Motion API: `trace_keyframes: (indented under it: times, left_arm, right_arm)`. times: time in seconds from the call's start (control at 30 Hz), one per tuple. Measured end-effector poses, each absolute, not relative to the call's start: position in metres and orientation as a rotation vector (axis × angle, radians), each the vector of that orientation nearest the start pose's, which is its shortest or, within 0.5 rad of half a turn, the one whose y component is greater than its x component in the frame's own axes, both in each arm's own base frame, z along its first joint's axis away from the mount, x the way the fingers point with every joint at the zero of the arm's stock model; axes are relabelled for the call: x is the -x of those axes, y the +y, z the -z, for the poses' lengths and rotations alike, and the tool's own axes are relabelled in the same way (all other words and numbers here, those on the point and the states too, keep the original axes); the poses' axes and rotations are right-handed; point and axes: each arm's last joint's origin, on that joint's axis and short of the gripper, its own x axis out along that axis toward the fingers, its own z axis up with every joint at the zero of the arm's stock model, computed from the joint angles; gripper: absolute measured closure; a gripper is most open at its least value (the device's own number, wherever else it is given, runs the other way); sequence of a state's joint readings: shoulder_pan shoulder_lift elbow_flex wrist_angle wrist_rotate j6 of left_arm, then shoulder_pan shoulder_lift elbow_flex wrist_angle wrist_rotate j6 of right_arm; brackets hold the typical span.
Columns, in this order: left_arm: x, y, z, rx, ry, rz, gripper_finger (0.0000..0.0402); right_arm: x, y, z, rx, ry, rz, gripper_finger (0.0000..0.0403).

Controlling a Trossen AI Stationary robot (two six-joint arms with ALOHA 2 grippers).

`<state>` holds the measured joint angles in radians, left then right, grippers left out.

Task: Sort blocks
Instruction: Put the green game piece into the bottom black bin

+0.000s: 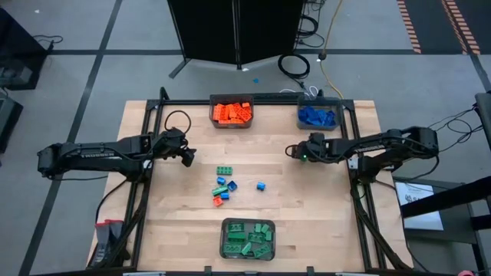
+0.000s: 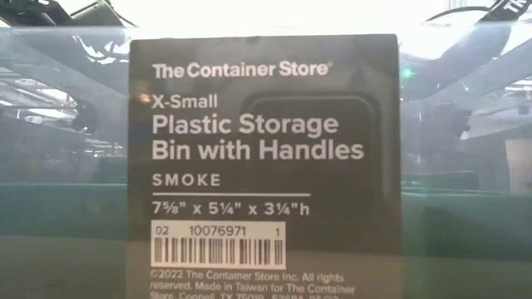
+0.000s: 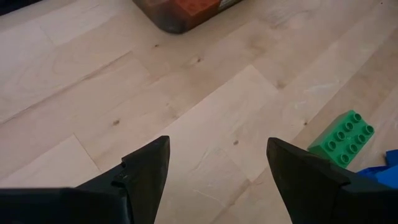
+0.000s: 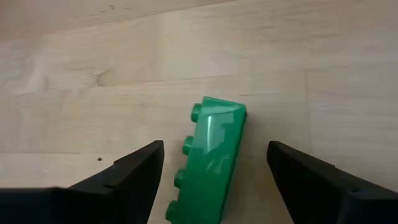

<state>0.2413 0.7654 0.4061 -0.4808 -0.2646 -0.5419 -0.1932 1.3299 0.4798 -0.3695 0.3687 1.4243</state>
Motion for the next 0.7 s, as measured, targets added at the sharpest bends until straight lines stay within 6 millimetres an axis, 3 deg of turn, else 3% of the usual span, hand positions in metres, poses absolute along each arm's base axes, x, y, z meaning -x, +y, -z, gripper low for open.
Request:
trace_keyframes:
  times: [0.13,0.33,0.53,0.7]
  left_arm:
    - [-0.138,0.042,-0.185,0.486,0.698,-0.693,0.0132]
    - [-0.138,0.042,-0.185,0.482,0.700,-0.692,0.0132]
    - [-0.138,0.042,-0.185,0.481,0.700,-0.692,0.0132]
    - [-0.138,0.042,-0.185,0.481,0.700,-0.692,0.0132]
  right_arm:
    - [-0.189,-0.046,-0.117,-1.097,0.695,1.274,0.0158]
    - [-0.190,-0.045,-0.116,-1.078,0.716,1.242,0.0337]
    - [-0.203,-0.041,-0.133,-1.032,0.780,1.049,0.0332]
    - [-0.238,-0.034,-0.177,-0.944,0.644,0.793,0.0332]
